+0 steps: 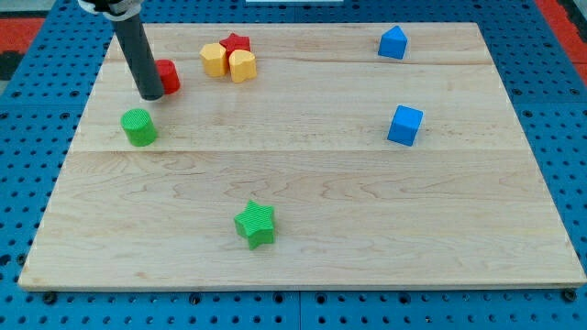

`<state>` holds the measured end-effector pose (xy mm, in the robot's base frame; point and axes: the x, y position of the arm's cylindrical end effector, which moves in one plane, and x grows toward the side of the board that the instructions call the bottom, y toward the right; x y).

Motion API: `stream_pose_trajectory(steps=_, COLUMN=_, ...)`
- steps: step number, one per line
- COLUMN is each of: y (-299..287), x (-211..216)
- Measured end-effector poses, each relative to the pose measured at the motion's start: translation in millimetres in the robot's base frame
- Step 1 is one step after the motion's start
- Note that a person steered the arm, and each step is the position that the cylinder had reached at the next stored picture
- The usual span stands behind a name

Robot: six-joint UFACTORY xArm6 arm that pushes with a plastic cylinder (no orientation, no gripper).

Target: Slide the red circle into the yellow hexagon

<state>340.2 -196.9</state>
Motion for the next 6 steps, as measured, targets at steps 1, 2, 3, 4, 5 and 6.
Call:
stream_pose_trajectory(steps=1, y=-27.7, x=-0.7)
stream_pose_trajectory(steps=2, y=-24.4, x=-10.5)
stream_pose_trajectory(steps=3, y=5.4, x=-14.9)
stream_pose_trajectory(steps=4, y=16.8, x=-15.2)
stream_pose_trajectory(steps=5, y=35.5, x=-15.2)
stream_pose_trajectory(steps=6, y=56.7, x=-15.2)
